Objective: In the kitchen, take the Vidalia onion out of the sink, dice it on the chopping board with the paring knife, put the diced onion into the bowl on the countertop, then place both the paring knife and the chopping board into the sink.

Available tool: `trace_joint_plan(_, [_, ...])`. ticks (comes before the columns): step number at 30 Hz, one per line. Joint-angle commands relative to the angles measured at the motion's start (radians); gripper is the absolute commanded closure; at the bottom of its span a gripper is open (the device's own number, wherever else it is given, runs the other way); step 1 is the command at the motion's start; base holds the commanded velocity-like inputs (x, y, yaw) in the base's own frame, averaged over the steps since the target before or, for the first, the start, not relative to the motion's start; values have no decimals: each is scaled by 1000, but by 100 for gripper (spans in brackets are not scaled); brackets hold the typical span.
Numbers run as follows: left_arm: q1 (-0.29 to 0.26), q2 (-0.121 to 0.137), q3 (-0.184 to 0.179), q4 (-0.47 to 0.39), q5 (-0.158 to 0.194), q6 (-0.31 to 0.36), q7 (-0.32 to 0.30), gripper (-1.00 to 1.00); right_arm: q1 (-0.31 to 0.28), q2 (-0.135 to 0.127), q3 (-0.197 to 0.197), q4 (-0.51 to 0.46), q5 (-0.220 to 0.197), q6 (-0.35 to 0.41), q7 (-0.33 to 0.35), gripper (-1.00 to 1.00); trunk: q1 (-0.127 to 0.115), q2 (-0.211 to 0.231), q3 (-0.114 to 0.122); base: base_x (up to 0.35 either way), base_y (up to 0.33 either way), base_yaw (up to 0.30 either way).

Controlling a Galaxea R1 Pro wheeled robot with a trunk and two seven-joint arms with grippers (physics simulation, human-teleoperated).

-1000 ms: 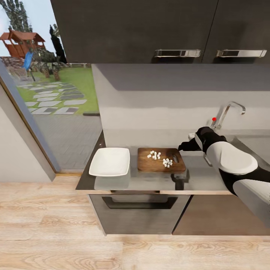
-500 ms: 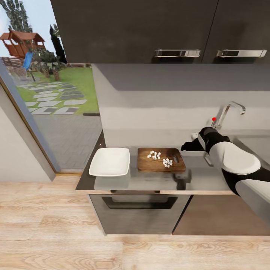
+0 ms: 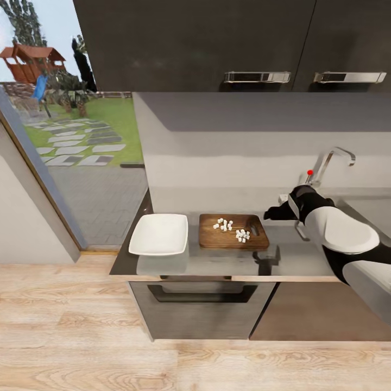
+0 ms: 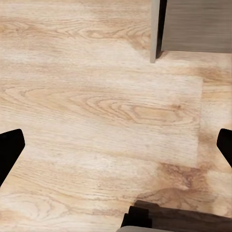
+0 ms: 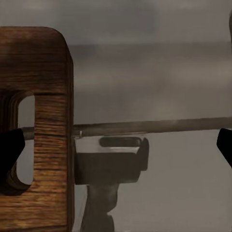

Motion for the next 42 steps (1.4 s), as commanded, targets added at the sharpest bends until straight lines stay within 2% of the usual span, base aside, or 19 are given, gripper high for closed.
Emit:
trace_joint_plan(1, [-1, 0, -9, 0, 4, -2, 6, -100, -1, 2, -5, -1, 11, 2, 8, -100, 0, -1, -1, 0, 0, 0])
trace_joint_plan(3, [-1, 0, -9, 0, 4, -2, 6, -100, -1, 3, -5, -1, 11, 2, 8, -100, 0, -1, -1, 0, 0, 0])
trace_joint_plan(18, [-1, 0, -9, 0, 4, 0, 6, -100, -1, 3, -5, -1, 11, 2, 8, -100, 58, -106, -48, 0, 0, 0])
trace_joint_plan(26, [-1, 0, -9, 1, 4, -1, 6, -100, 0, 6, -2, 0, 13, 2, 8, -100, 58, -106, -48, 0, 0, 0])
trace_joint_plan(32, [-1, 0, -9, 1, 4, -1, 5, -100, 1, 29, -3, 0, 14, 2, 4, -100, 58, -106, -48, 0, 0, 0])
trace_joint_plan(40, [-1, 0, -9, 1, 4, 0, 5, -100, 1, 30, -5, 0, 14, 2, -3, -100, 58, -106, -48, 0, 0, 0])
trace_joint_plan(42, [-1, 0, -9, 1, 4, 0, 6, -100, 1, 30, -5, 0, 14, 2, -3, -100, 65, -120, -54, 0, 0, 0])
